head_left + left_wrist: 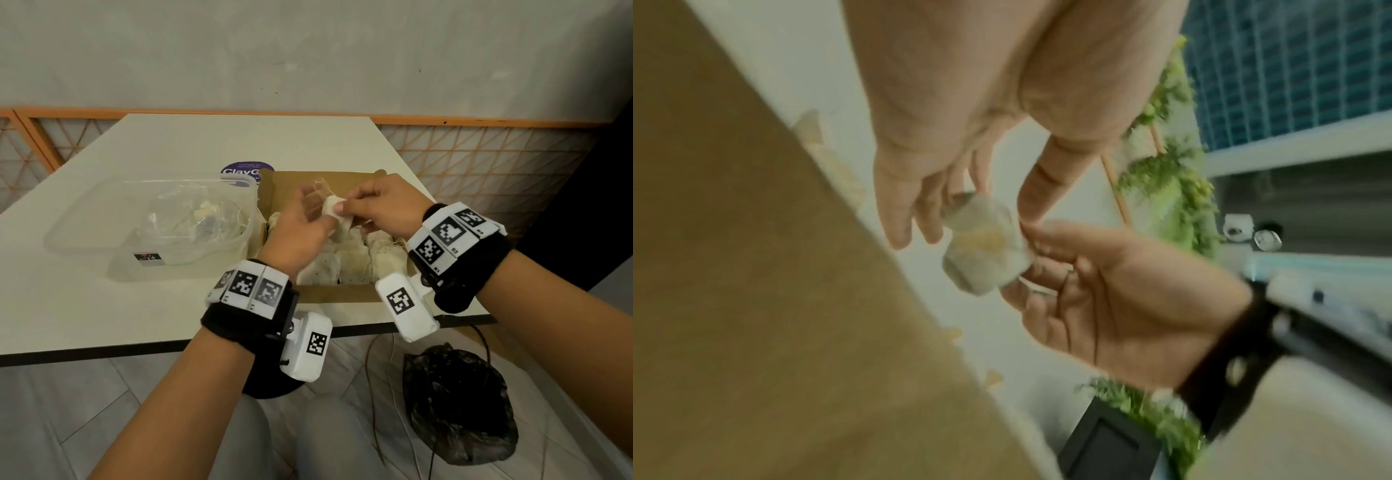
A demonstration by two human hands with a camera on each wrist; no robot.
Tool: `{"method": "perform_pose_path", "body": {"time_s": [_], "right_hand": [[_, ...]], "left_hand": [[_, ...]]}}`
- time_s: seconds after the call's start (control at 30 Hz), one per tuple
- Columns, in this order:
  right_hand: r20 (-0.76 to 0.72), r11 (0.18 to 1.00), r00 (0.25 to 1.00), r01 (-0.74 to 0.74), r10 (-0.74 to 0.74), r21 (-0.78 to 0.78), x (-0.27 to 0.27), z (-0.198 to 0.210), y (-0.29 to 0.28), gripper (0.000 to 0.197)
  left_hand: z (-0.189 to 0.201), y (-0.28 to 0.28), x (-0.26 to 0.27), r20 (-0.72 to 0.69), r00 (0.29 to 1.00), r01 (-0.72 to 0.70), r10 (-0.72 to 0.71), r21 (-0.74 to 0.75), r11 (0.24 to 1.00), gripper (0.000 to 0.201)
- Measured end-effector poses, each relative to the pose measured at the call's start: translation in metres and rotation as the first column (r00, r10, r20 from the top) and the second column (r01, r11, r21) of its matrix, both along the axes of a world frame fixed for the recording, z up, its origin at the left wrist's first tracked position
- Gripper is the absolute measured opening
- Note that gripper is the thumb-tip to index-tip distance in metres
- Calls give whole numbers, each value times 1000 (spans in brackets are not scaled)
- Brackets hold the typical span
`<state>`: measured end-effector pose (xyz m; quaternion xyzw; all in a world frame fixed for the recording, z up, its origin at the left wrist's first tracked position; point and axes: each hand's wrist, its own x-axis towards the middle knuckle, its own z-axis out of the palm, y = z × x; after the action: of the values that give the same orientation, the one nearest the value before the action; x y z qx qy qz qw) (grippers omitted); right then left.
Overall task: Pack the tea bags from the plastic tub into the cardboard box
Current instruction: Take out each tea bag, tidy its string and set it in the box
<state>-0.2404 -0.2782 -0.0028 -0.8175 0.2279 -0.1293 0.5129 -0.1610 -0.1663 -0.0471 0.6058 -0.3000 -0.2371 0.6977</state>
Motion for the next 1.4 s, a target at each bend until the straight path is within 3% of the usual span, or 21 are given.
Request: {"method": "perform_pose_path", "body": {"time_s": [0.1,0.17,0.23,0.33,0.57,0.73,0.87,1.1,1.23,1.4], "right_hand": [[19,1000,1000,3,-3,-4,-6,5,-10,10],[45,998,999,-33,30,57,-8,9,-14,9],[67,989,994,-97,90,115,-9,12,-16,8],[65,980,989,-141,133,141,-8,15,-15,7],[99,986,994,-62,47,155,-7,12,-18,13],[85,983,995,-69,55,167,-8,13,-15,12],[76,982,995,-80,68,169,-5,14,-14,9],[116,961,992,23,-58,277,-5,12,-17,10],[103,950,995,-22,-11,312,-4,11,-11,6],[129,934,991,-66,22,352,0,17,-1,22]], "left_hand": [[6,9,10,-286,948,-175,141,-99,980,21],[8,14,14,-360,923,-194,138,-122,973,21],[10,17,12,-352,934,-107,58,-121,987,18],[8,18,5,-256,966,42,-37,12,999,16],[2,20,-1,-163,986,49,-24,150,988,14],[6,22,-3,-248,969,-4,19,61,998,12],[4,22,-3,-220,972,-80,87,39,996,14],[-1,24,2,-462,886,-5,-28,-70,998,5],[1,21,0,-466,882,37,-73,-87,996,3],[-1,16,-5,-455,890,-71,27,-81,994,10]]}}
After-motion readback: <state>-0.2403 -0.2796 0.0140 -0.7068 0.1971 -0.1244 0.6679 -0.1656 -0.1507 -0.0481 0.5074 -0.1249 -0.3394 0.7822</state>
